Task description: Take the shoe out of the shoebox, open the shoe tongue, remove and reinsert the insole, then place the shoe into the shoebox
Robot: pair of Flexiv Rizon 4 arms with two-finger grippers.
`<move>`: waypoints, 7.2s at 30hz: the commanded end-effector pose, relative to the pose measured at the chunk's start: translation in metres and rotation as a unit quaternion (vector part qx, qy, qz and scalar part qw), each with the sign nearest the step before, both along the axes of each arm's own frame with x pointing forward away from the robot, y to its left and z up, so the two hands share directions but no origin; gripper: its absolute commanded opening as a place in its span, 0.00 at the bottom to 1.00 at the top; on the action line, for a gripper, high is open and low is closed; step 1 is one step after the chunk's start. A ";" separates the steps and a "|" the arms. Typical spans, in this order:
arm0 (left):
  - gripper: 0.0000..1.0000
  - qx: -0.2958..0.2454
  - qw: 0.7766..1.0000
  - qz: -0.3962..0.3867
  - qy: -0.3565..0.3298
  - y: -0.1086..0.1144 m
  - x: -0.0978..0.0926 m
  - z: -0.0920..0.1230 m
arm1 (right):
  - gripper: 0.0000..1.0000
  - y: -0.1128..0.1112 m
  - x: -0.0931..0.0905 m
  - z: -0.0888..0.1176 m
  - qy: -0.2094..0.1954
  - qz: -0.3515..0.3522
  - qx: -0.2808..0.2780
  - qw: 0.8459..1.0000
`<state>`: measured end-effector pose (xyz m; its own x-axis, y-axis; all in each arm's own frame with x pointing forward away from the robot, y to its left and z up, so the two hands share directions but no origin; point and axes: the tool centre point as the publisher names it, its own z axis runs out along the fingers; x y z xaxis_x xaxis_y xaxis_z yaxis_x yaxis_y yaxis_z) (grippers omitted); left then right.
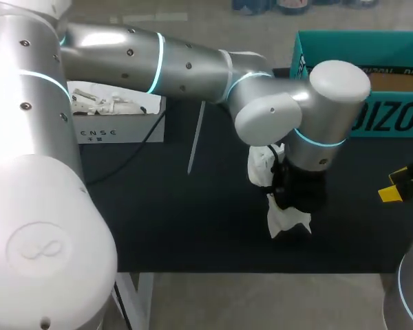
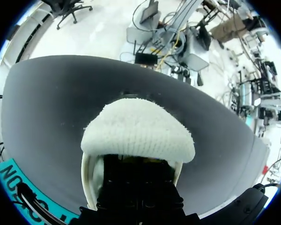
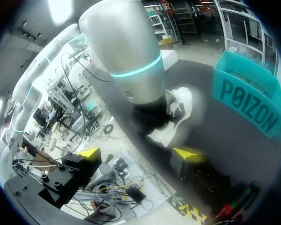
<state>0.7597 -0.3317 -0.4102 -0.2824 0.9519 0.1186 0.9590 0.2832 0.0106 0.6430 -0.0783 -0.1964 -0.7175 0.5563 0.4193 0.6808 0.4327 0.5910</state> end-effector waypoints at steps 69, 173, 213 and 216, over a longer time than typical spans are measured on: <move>0.00 -0.033 0.993 0.021 -0.110 -0.019 0.062 0.052 | 1.00 -0.001 -0.013 0.002 -0.012 -0.015 -0.010 1.000; 1.00 -0.014 0.849 0.524 0.064 0.027 -0.068 0.126 | 1.00 -0.001 -0.013 0.002 -0.012 -0.015 -0.010 1.000; 1.00 0.022 0.807 0.589 0.036 -0.004 -0.074 0.054 | 1.00 -0.001 -0.013 0.002 -0.012 -0.015 -0.010 1.000; 1.00 0.023 0.805 0.591 0.033 -0.004 -0.072 0.050 | 1.00 -0.001 -0.013 0.002 -0.012 -0.015 -0.010 1.000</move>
<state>0.6873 -0.3355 -0.3569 -0.9801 0.0163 0.1981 0.0186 0.9998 0.0098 0.6430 -0.0783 -0.1964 -0.7175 0.5560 0.4195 0.6809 0.4327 0.5909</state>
